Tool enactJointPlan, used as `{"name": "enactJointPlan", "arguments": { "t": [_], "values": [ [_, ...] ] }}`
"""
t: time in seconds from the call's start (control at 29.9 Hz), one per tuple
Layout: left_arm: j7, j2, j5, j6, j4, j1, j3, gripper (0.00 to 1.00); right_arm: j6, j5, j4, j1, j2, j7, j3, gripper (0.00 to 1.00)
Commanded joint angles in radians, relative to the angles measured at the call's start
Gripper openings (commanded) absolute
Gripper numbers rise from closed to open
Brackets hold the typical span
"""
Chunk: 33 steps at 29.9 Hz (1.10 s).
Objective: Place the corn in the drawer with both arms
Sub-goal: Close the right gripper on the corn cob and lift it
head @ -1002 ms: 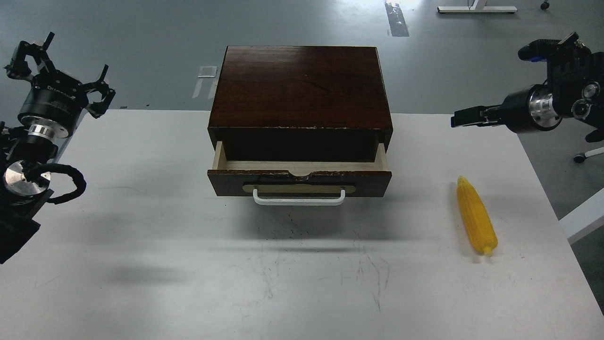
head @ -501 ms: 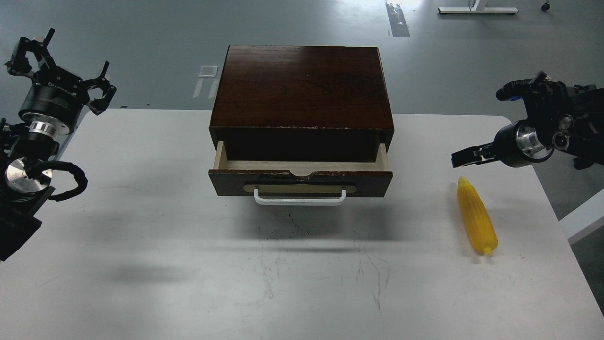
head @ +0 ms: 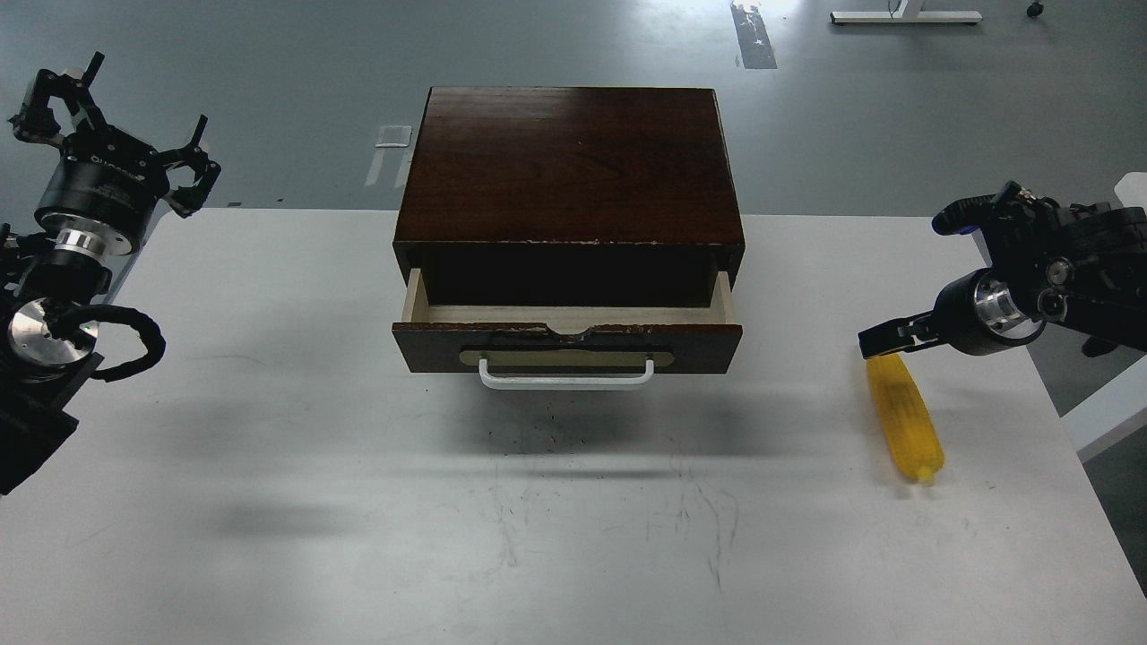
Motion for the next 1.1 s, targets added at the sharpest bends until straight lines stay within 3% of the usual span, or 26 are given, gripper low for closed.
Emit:
{"name": "enactJointPlan", "arguments": {
  "t": [0.0,0.13,0.23,0.37,0.73,0.84,0.87,0.94,1.07],
  "values": [
    [-0.001,0.009,-0.002,0.000,0.000,0.003,-0.002,0.99,-0.019,-0.013,0.026,-0.036,-0.036,-0.003,0.000,0.94],
    [-0.001,0.007,-0.002,0.000,0.000,0.007,0.000,0.99,-0.093,-0.013,0.024,-0.069,-0.048,-0.010,0.002,0.92],
    [-0.001,0.006,-0.002,0.000,0.000,0.007,0.000,0.99,-0.103,-0.012,0.024,-0.076,-0.063,-0.010,0.012,0.90],
    [-0.001,0.002,-0.002,0.000,0.000,0.007,0.000,0.99,-0.123,0.001,0.043,-0.090,-0.070,-0.010,0.037,0.76],
    [-0.001,0.001,0.002,0.000,0.002,0.007,0.002,0.99,-0.131,-0.004,0.041,-0.135,-0.071,-0.009,0.040,0.67],
    [-0.001,0.001,0.002,0.000,0.002,0.009,0.002,0.99,-0.131,-0.001,0.046,-0.141,-0.082,0.000,0.040,0.49],
    [-0.001,0.002,0.002,0.000,0.002,0.009,0.002,0.99,-0.130,-0.001,0.047,-0.141,-0.086,0.005,0.040,0.38],
    [-0.001,0.005,0.002,0.000,0.002,0.009,0.003,0.99,-0.130,-0.001,0.047,-0.141,-0.089,0.011,0.040,0.31],
    [0.001,0.009,0.003,0.000,0.002,0.007,0.005,0.99,-0.130,0.001,0.058,-0.141,-0.109,0.011,0.071,0.26]
  ]
}}
